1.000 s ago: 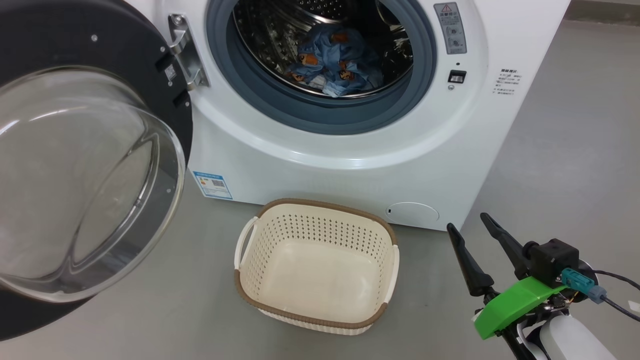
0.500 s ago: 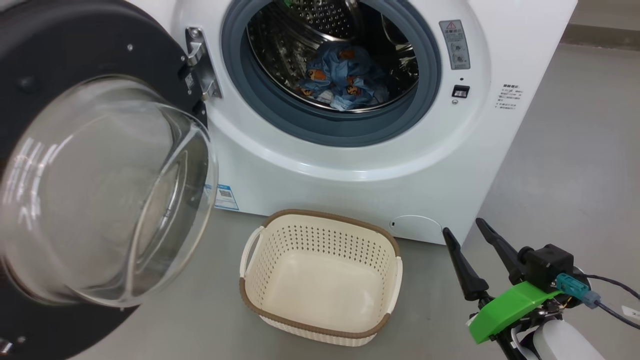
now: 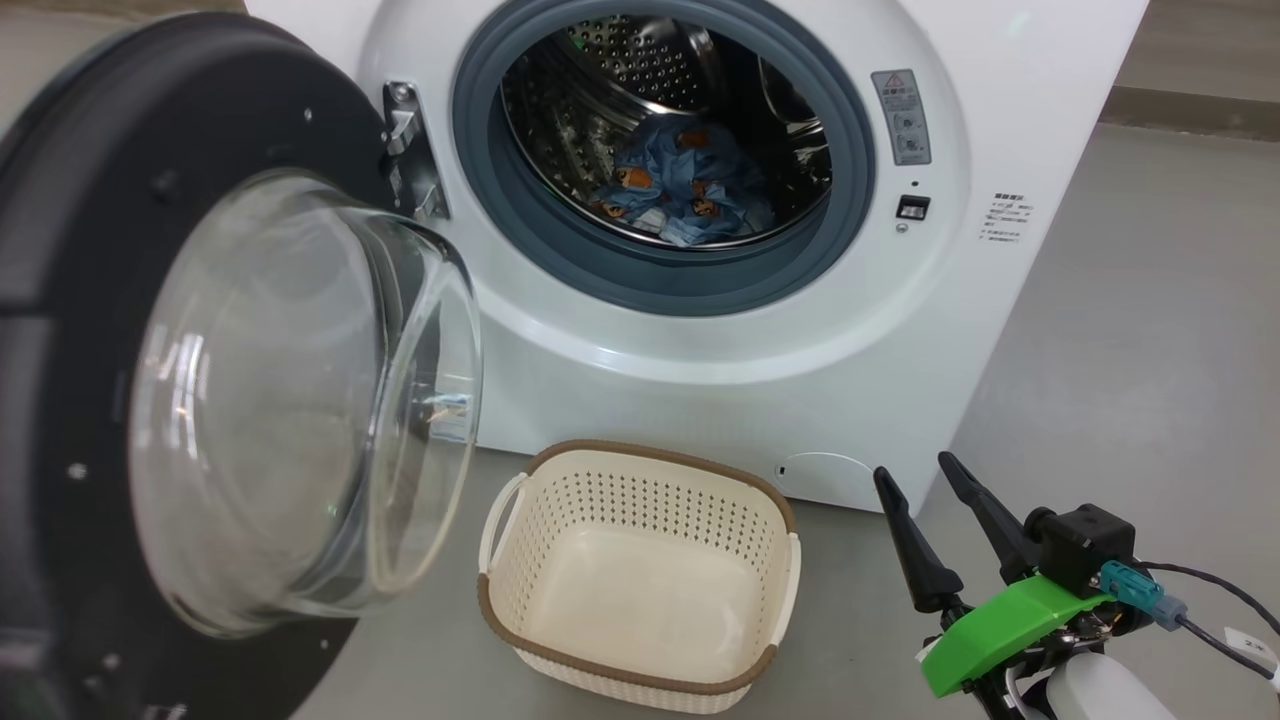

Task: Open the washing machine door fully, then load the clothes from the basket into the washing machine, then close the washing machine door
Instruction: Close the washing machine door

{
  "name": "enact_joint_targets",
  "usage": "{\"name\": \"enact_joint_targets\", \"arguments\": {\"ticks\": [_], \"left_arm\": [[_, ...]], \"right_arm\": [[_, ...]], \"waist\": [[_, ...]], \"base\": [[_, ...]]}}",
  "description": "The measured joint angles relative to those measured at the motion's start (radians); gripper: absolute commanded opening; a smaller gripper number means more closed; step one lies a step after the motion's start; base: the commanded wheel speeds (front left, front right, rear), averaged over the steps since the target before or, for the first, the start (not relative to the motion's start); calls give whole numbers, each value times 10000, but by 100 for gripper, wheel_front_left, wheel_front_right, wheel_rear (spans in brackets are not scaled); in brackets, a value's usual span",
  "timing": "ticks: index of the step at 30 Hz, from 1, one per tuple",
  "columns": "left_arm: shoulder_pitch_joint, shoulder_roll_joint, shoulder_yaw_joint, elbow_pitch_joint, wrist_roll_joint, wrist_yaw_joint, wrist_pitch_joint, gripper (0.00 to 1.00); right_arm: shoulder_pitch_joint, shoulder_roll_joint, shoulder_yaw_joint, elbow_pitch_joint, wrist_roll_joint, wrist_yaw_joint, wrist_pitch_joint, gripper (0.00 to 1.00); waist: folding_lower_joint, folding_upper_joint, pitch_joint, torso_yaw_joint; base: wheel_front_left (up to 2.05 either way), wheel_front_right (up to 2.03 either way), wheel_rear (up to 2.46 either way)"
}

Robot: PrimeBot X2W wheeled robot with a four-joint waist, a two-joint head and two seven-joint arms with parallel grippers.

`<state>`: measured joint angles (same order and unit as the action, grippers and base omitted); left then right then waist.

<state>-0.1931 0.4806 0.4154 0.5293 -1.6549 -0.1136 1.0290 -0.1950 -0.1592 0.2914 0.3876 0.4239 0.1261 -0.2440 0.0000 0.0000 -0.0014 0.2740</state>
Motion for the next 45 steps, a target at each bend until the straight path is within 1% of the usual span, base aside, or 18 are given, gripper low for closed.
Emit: {"name": "enact_joint_targets", "arguments": {"ticks": [4, 7, 10, 13, 17, 20, 22, 29, 33, 36, 40, 45], "left_arm": [[798, -456, -211, -1434, -92, 247, 349, 0], [1477, -918, -368, -2585, -201, 466, 499, 0], [2127, -1371, -564, -3670, -403, 738, 633, 0], [2650, -1684, -788, -4663, -437, 963, 775, 0], [2976, -2113, -1089, -5685, -397, 1160, 694, 0], [3009, -2343, -1404, -6157, -320, 1237, 658, 0], [3008, -2512, -1551, -6314, -236, 1250, 558, 0], [2919, -2750, -1760, -6376, 236, 1233, 86, 0], [2503, -2882, -1833, -6038, 493, 1193, -318, 0], [2173, -2918, -1871, -5804, 583, 1122, -362, 0], [1859, -3135, -1944, -5624, 583, 1039, -537, 0], [1482, -3164, -1937, -5444, 731, 951, -754, 0]], "right_arm": [[1, 40, 2, 71, 86, 0, -44, 100], [12, 63, -4, 102, 98, 0, -54, 100], [45, 75, -54, 61, 111, 0, -54, 100], [63, 73, -98, -40, 109, 0, -56, 100], [229, 71, -113, -82, 109, 0, -56, 100], [231, 79, -119, -109, 107, 0, -56, 100], [231, 84, -115, -123, 107, 0, -56, 100], [226, 86, -163, -215, 77, 0, -56, 100], [223, 109, -213, -234, 75, 0, -56, 100], [220, 146, -311, -274, 63, 0, -56, 100], [210, 232, -351, -332, 42, 0, -56, 100], [203, 301, -357, -391, -33, 0, -56, 100]], "waist": [[0, 0, -78, -108], [0, 0, -144, -247], [0, 0, -200, -430], [0, 0, -226, -648], [0, 0, -234, -973], [0, 1, -237, -1240], [0, 0, -236, -1436], [0, 1, -191, -2242], [0, 1, -126, -2776], [0, 0, -70, -3180], [0, 0, 8, -3702], [0, 0, 148, -4299]], "base": [[0, 0, 0], [0, 0, 0], [0, 0, 0], [0, 0, 0], [0, 0, 0], [0, 0, 0], [0, 0, 0], [0, 0, 0], [0, 0, 0], [0, 0, 0], [0, 0, 0], [0, 0, 0]]}}
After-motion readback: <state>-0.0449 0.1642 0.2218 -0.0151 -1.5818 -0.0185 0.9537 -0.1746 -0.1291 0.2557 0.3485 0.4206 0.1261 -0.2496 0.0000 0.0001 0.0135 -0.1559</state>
